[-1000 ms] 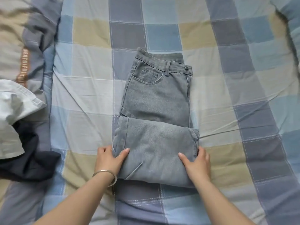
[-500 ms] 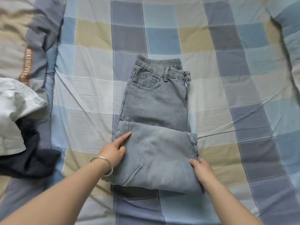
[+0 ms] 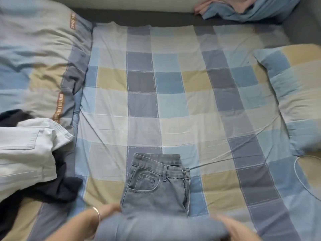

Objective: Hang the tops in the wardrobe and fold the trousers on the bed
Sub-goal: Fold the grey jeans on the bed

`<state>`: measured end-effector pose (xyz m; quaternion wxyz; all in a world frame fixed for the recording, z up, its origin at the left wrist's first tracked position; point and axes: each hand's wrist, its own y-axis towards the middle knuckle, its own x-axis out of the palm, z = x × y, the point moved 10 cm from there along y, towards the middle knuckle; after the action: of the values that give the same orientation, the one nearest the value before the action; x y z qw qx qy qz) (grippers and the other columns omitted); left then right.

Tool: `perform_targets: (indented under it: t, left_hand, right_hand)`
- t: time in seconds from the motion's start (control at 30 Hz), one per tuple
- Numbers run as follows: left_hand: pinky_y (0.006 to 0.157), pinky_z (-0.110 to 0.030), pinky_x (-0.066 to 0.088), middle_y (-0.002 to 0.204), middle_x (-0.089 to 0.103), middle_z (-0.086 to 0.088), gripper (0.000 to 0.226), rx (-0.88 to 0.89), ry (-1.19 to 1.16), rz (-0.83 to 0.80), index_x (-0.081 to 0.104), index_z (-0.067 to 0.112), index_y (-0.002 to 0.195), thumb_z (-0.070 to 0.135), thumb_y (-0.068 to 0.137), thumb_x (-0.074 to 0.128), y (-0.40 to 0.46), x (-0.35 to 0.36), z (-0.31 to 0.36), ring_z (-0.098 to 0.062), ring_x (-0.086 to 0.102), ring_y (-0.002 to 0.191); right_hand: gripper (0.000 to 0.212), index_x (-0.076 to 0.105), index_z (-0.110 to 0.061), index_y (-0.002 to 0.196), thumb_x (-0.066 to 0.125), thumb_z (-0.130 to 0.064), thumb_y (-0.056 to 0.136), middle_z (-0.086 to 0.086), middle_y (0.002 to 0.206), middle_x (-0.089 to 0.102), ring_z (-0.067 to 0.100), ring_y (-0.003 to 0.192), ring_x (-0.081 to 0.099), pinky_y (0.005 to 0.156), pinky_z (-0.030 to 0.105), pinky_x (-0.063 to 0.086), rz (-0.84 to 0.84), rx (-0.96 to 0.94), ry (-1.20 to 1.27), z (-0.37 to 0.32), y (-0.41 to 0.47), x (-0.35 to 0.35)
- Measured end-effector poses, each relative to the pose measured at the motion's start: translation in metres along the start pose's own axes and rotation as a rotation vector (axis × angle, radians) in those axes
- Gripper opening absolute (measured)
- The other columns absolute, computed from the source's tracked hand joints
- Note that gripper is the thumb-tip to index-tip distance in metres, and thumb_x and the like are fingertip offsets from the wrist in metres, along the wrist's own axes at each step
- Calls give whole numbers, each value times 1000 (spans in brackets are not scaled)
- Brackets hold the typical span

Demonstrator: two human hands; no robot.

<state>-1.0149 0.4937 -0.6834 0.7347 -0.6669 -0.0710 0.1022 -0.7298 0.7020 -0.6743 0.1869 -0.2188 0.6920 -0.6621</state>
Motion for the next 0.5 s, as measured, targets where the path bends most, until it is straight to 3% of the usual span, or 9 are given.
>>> perform_targets:
  t: [0.07,0.13,0.2,0.23,0.3,0.33,0.4,0.43,0.5]
  left_hand:
    - [43,-26,50,59,62,-20,17,45,-1,36,59,0,75,16,80,60,4,-17,20,-28,62,48]
    - [35,-15,34,46,47,-7,50,113,-182,111,50,12,71,55,92,38,14,-31,47,-14,42,30]
    - [46,-19,26,49,46,1,59,91,-405,208,48,20,71,72,86,24,32,-42,62,-11,37,42]
    - [53,-23,31,60,56,0,57,141,-359,220,54,20,77,71,86,29,45,-40,67,-13,46,55]
    - [82,-29,47,101,64,-3,67,263,-246,351,64,15,101,74,72,55,59,-46,81,-21,60,92]
    - [95,-35,47,113,61,-4,82,335,-166,433,65,17,107,81,56,63,69,-51,84,-25,59,103]
    - [98,-43,46,113,60,-6,92,384,-100,516,64,26,110,86,40,62,91,-54,73,-27,59,108]
    - [97,-44,46,113,60,-6,91,395,-104,555,62,26,112,85,43,60,98,-53,69,-27,58,109]
    - [96,-42,46,115,60,-6,86,421,-90,621,57,23,118,77,51,60,83,-48,76,-27,58,109]
  right_hand:
    - [25,55,0,74,50,-18,90,9,43,56,15,29,53,28,17,40,107,-27,44,-18,14,-10]
    - [39,53,-2,75,42,-33,95,8,46,47,13,28,46,28,14,34,108,-118,223,-53,24,1]
    - [52,52,-9,78,32,-55,94,4,52,38,10,35,35,32,13,25,110,-239,233,-89,39,13]
    - [52,53,-15,78,34,-61,91,0,52,40,9,38,34,34,13,23,125,-293,149,-98,48,16]
    - [38,61,-18,83,54,-55,84,-5,61,60,9,53,52,43,16,38,237,-417,-121,-109,62,18]
    - [36,65,-16,93,66,-49,79,-1,83,67,13,73,60,61,20,48,312,-482,-218,-110,72,15]
    - [54,62,-16,113,75,-47,71,8,115,53,20,104,55,95,31,44,468,-557,-340,-106,86,9]
    - [61,59,-14,118,75,-49,71,11,121,49,23,111,52,102,34,40,530,-567,-346,-102,92,6]
    - [70,57,-12,121,71,-56,69,12,122,55,28,114,55,101,38,43,591,-585,-312,-95,99,6]
